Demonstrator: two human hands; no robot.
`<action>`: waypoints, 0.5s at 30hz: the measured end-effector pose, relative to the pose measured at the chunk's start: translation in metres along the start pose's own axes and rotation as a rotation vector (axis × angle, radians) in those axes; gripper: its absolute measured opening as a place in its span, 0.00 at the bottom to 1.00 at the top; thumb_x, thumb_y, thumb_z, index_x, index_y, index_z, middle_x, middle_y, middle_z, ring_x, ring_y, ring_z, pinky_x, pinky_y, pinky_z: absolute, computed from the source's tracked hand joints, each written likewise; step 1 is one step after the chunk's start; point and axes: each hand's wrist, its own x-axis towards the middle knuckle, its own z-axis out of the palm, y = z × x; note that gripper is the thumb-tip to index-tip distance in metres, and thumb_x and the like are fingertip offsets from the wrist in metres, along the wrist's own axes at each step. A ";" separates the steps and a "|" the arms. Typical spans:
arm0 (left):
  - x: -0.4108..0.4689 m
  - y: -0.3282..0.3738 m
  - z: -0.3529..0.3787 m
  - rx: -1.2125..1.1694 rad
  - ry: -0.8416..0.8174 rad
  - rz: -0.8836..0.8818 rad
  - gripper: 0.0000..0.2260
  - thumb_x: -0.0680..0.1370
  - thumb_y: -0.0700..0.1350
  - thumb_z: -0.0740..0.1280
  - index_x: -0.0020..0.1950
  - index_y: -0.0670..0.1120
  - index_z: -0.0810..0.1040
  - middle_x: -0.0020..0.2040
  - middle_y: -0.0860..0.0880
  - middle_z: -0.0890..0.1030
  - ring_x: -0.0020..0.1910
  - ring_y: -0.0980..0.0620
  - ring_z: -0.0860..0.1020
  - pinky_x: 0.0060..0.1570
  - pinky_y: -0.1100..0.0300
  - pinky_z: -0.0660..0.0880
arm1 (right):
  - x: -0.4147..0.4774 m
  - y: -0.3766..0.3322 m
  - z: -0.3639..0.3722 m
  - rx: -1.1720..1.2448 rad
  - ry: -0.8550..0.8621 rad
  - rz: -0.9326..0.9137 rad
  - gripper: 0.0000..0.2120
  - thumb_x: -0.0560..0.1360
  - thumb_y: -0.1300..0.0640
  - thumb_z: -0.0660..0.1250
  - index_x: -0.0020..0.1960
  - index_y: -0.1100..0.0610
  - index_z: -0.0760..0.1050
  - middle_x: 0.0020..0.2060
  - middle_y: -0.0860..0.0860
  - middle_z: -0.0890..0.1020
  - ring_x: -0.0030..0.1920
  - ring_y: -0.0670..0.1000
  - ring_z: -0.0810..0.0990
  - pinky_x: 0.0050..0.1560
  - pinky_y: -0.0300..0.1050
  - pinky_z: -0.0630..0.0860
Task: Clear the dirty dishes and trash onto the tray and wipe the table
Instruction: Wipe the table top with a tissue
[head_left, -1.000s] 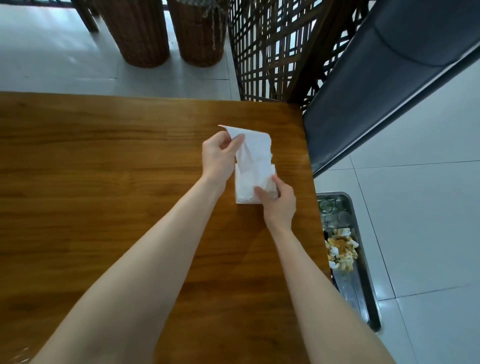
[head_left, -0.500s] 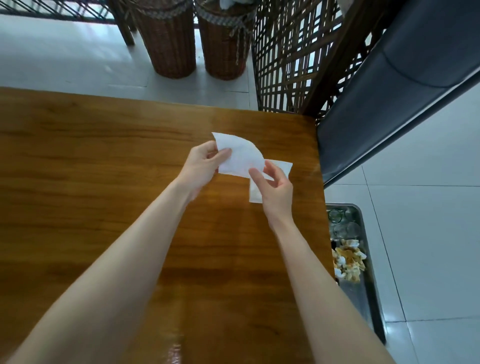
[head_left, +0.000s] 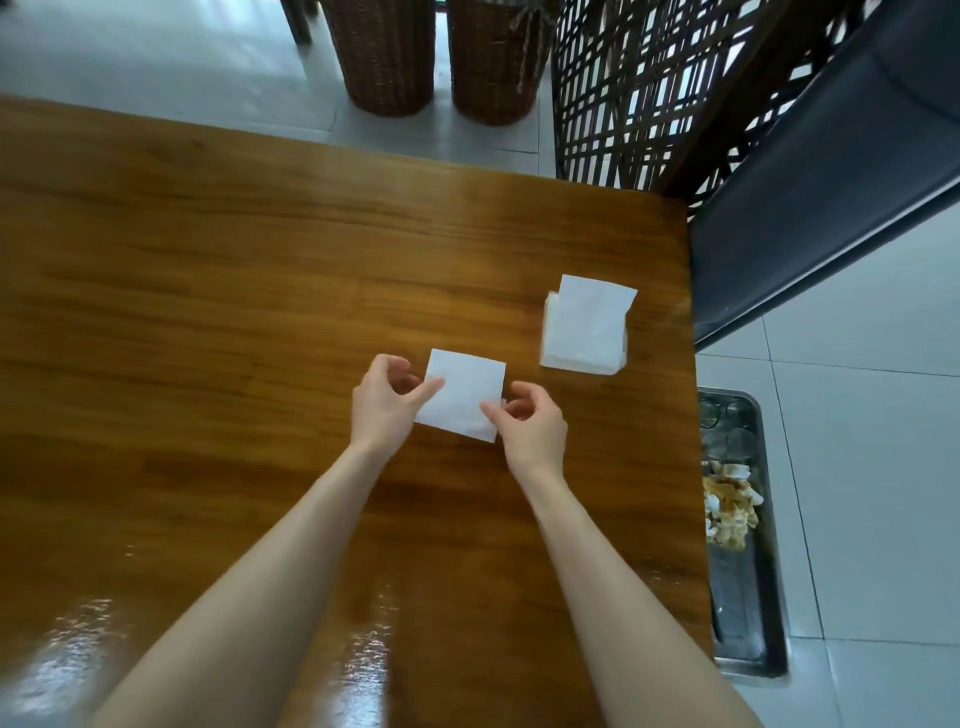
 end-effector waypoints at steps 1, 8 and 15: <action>0.000 -0.006 0.000 0.075 0.077 0.044 0.21 0.74 0.56 0.72 0.60 0.46 0.75 0.54 0.50 0.78 0.52 0.55 0.76 0.52 0.61 0.74 | 0.001 -0.002 -0.001 -0.027 0.034 -0.043 0.20 0.73 0.51 0.72 0.62 0.54 0.74 0.49 0.45 0.77 0.47 0.45 0.76 0.39 0.27 0.69; 0.006 -0.052 -0.017 0.602 0.191 0.254 0.26 0.81 0.60 0.52 0.76 0.49 0.64 0.78 0.44 0.59 0.77 0.44 0.53 0.73 0.48 0.42 | 0.012 -0.003 0.019 -0.354 -0.066 -0.351 0.19 0.73 0.45 0.70 0.63 0.48 0.77 0.59 0.46 0.74 0.61 0.47 0.65 0.61 0.42 0.58; 0.010 -0.067 -0.014 0.747 0.165 0.253 0.27 0.81 0.60 0.45 0.77 0.52 0.60 0.78 0.45 0.57 0.78 0.43 0.52 0.74 0.45 0.42 | 0.020 0.014 0.037 -0.391 -0.033 -0.438 0.09 0.74 0.50 0.71 0.53 0.48 0.84 0.48 0.42 0.75 0.54 0.44 0.66 0.51 0.39 0.49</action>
